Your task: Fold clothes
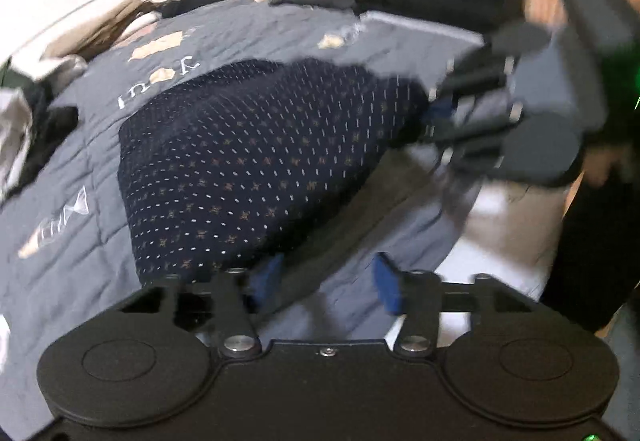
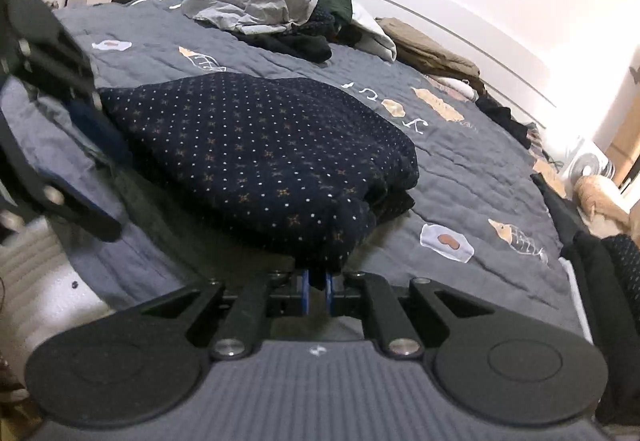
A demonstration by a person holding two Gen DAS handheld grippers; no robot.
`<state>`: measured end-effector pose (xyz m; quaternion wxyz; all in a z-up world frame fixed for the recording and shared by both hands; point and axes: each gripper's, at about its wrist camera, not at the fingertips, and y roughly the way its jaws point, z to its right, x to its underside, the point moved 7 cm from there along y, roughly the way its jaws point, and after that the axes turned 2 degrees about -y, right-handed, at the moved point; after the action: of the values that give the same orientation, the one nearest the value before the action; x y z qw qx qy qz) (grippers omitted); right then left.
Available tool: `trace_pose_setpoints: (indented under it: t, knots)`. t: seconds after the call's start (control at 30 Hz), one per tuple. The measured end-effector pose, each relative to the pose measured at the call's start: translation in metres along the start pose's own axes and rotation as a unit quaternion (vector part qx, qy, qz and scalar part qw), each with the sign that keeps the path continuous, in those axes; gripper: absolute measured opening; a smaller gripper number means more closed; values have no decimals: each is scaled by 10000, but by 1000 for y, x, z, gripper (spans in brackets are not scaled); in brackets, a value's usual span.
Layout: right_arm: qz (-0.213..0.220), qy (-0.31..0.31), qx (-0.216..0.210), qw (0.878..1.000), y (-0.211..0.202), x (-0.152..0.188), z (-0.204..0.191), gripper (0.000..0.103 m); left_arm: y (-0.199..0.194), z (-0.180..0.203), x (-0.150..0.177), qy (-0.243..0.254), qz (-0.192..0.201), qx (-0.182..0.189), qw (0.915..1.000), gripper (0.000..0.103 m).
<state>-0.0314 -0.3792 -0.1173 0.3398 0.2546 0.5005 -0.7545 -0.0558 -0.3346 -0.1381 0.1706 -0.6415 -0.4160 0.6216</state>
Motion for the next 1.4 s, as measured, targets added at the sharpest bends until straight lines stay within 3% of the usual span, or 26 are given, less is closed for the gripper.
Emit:
trace_pose_setpoints:
  t: [0.13,0.3,0.5,0.67,0.83,0.97,1.07,1.2,1.3,1.37,1.4]
  knots:
    - [69,64,-47,9999,-3,2,1,7,10,-1,-1,579,119,-672,9960,37]
    - [108,148,-87,9998,-5,4,2,7,7,-1,-3,1016,275,-1127,9880,38]
    - [96,178,-131,9997,-3,6,2,7,2,4,4,1387,241,-1308,9814,38]
    - [92,221,-149,9996,-3,6,3,7,-9,7,-1,1268,375,-1176,9842,38]
    - [134,220,-138,9996,-5,3,1,7,-4,6,1,1562,298,-1430,9769,38]
    - [89,181,-128,9997,-3,4,0,7,2,9,7,2071,210,-1761,9621,38]
    - [63,144,-114,9998,-2,5,-1,7,-5,3,4,2045,278,-1917,9595,38]
    - [25,132,-122,9998,0,6,-2,7,11,-15,21,2033,-309,-2021,9575,39]
    - [9,149,-118,9998,1,6,-2,7,17,-11,31,2219,-492,-1973,9536,38]
    - [9,168,-96,9998,1,5,-1,7,14,-11,27,2114,-421,-1916,9575,34]
    - [12,176,-78,9998,1,5,-1,7,13,-14,25,2021,-419,-1898,9599,22]
